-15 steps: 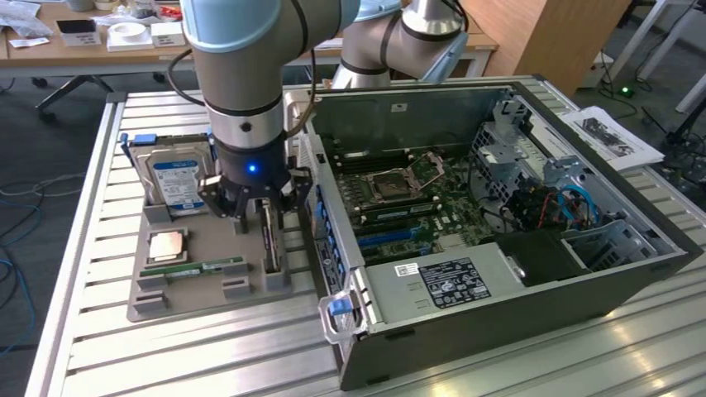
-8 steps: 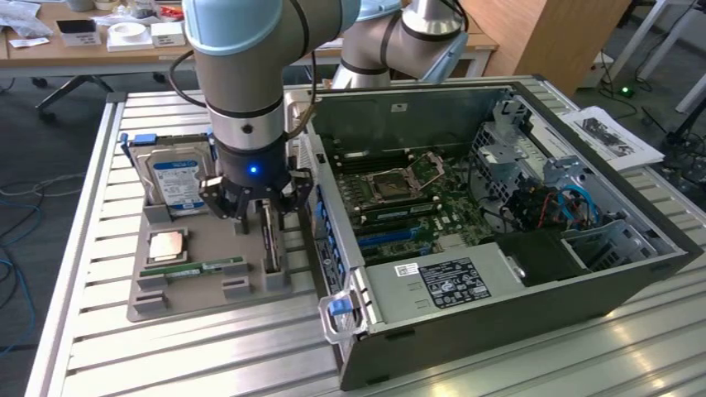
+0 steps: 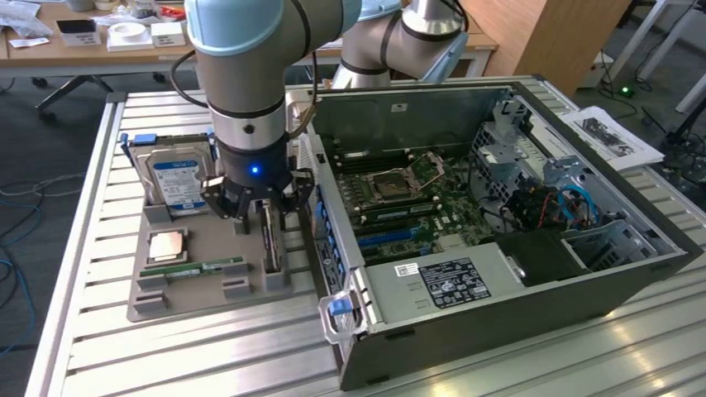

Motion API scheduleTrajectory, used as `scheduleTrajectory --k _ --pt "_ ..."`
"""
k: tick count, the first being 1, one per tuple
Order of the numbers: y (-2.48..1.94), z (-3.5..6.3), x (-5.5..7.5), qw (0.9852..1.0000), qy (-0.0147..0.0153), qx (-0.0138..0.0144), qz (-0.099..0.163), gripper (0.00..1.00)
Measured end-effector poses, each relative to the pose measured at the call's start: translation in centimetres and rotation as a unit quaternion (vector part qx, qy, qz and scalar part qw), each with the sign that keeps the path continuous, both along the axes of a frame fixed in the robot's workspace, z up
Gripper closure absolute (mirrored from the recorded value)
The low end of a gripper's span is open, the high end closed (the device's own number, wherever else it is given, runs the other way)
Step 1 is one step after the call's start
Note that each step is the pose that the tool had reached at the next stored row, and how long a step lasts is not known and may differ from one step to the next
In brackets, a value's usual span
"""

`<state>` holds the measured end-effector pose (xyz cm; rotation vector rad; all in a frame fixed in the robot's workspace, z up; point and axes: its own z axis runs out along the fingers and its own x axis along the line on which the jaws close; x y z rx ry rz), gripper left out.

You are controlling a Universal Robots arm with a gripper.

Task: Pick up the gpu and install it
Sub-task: 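Pick up the gpu and move the gpu toward the slot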

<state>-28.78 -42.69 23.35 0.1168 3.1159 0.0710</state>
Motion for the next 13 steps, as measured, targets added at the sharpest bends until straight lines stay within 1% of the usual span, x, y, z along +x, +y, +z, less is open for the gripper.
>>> scheduleTrajectory --k 6,7,9,10,13 --pt "0.0 0.0 0.0 1.0 0.0 0.0 0.0 0.45" --pt "0.0 0.0 0.0 1.0 0.0 0.0 0.0 0.47" --pt "0.0 0.0 0.0 1.0 0.0 0.0 0.0 0.47" --pt "0.0 0.0 0.0 1.0 0.0 0.0 0.0 0.54" --pt "0.0 0.0 0.11 1.0 0.0 0.0 0.0 0.54"
